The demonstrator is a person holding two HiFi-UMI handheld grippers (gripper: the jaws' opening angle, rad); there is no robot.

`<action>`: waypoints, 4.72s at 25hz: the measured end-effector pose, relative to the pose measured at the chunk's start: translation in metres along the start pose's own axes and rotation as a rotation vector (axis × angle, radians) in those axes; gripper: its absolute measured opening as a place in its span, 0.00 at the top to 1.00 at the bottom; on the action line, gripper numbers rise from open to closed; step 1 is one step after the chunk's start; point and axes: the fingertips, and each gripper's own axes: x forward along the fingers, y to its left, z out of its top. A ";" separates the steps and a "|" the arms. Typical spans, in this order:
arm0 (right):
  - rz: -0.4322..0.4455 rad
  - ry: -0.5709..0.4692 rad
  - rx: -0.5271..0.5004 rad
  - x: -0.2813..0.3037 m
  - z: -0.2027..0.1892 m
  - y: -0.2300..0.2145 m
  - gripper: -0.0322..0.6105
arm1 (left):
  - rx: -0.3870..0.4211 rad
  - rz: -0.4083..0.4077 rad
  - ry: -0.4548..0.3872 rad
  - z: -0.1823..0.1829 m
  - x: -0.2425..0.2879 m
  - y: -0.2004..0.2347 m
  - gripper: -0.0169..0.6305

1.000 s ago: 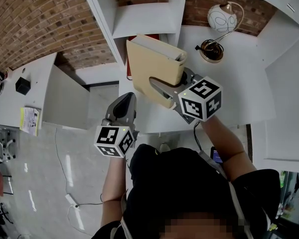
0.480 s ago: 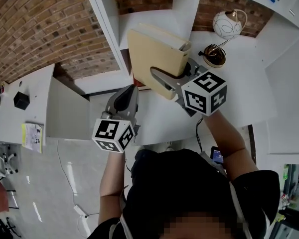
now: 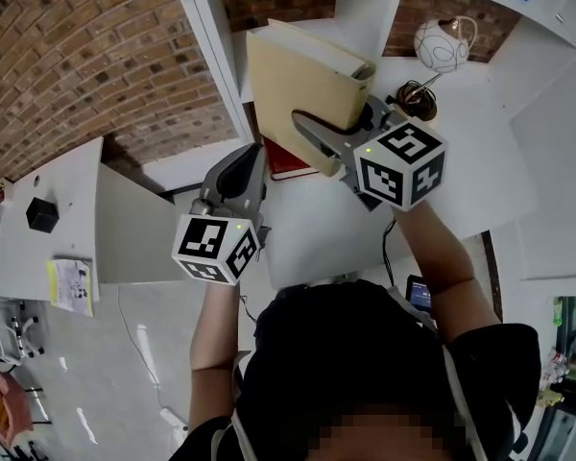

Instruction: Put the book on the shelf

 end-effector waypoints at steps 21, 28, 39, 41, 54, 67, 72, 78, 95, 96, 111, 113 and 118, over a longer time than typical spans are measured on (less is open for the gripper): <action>-0.065 -0.103 0.001 0.036 0.050 -0.009 0.60 | -0.004 -0.051 -0.022 0.013 0.012 0.043 0.97; -0.115 -0.119 0.001 0.054 0.051 -0.026 0.60 | -0.004 -0.069 -0.013 0.011 0.023 0.049 0.97; -0.222 -0.131 -0.093 0.106 0.055 -0.047 0.60 | 0.010 -0.079 0.001 0.009 0.034 0.062 0.97; -0.232 -0.134 -0.084 0.113 0.056 -0.050 0.60 | 0.008 -0.079 0.002 0.010 0.035 0.066 0.97; -0.283 -0.153 -0.068 0.132 0.058 -0.060 0.59 | -0.001 -0.068 -0.029 0.019 0.051 0.084 0.97; -0.268 -0.106 -0.064 0.135 0.041 -0.055 0.49 | -0.003 -0.071 -0.036 0.021 0.054 0.081 0.97; -0.273 -0.094 -0.033 0.121 0.024 -0.052 0.46 | 0.001 -0.064 -0.036 0.019 0.048 0.078 0.97; -0.279 -0.102 -0.001 0.102 0.012 -0.045 0.46 | -0.004 -0.085 -0.026 0.012 0.045 0.064 0.97; -0.221 -0.095 0.052 0.035 -0.024 -0.027 0.47 | -0.036 -0.081 -0.032 -0.008 0.033 0.020 0.97; -0.218 -0.093 0.058 0.031 -0.028 -0.025 0.49 | -0.040 -0.082 -0.034 -0.010 0.032 0.016 0.97; -0.208 -0.056 0.136 -0.031 -0.075 -0.003 0.76 | -0.114 -0.091 -0.007 -0.042 0.022 -0.026 0.97; -0.208 -0.048 0.146 -0.038 -0.082 0.000 0.79 | -0.121 -0.091 0.004 -0.047 0.021 -0.032 0.97; -0.210 -0.032 0.173 -0.055 -0.096 0.004 0.87 | -0.118 -0.089 0.023 -0.056 0.018 -0.047 0.97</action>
